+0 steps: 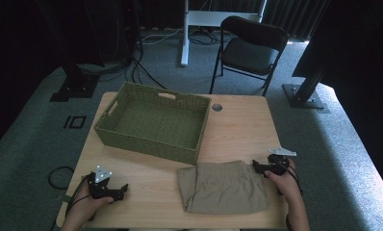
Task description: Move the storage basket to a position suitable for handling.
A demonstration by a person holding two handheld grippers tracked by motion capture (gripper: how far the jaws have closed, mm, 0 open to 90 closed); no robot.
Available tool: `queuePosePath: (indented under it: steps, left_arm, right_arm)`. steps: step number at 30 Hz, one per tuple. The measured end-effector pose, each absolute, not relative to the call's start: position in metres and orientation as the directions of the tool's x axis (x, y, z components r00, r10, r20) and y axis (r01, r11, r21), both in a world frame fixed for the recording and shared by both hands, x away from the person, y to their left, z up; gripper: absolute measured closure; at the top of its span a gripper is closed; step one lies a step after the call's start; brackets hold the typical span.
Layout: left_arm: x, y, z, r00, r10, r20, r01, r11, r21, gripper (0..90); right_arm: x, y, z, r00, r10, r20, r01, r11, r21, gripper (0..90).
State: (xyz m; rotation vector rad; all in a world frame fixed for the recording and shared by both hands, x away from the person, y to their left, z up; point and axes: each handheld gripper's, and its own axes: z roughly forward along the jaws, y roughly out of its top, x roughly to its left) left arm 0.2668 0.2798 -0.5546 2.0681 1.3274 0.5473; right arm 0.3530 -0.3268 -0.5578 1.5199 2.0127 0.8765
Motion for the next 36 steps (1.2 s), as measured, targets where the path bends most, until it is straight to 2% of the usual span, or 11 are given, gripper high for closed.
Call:
queuePosePath:
  steps: [12,18,26,36]
  left_arm:
    - [0.266,0.288,-0.554,0.519,0.855,0.018,0.617,-0.389,0.685,0.6]
    - [0.270,0.294,-0.553,0.518,0.855,0.031,0.611,-0.395,0.687,0.6]
    - [0.282,0.303,-0.546,0.504,0.864,0.002,0.618,-0.362,0.697,0.6]
    - [0.299,0.315,-0.513,0.470,0.883,0.011,0.582,-0.319,0.748,0.6]
  right_arm:
    - [0.356,-0.326,-0.558,-0.293,0.956,0.010,0.659,0.194,0.726,11.4]
    - [0.362,-0.324,-0.556,-0.283,0.958,0.037,0.661,0.168,0.731,11.4]
    - [0.367,-0.316,-0.543,-0.292,0.956,0.036,0.645,0.169,0.745,11.4]
    - [0.372,-0.297,-0.520,-0.301,0.952,0.045,0.597,0.152,0.788,11.4]
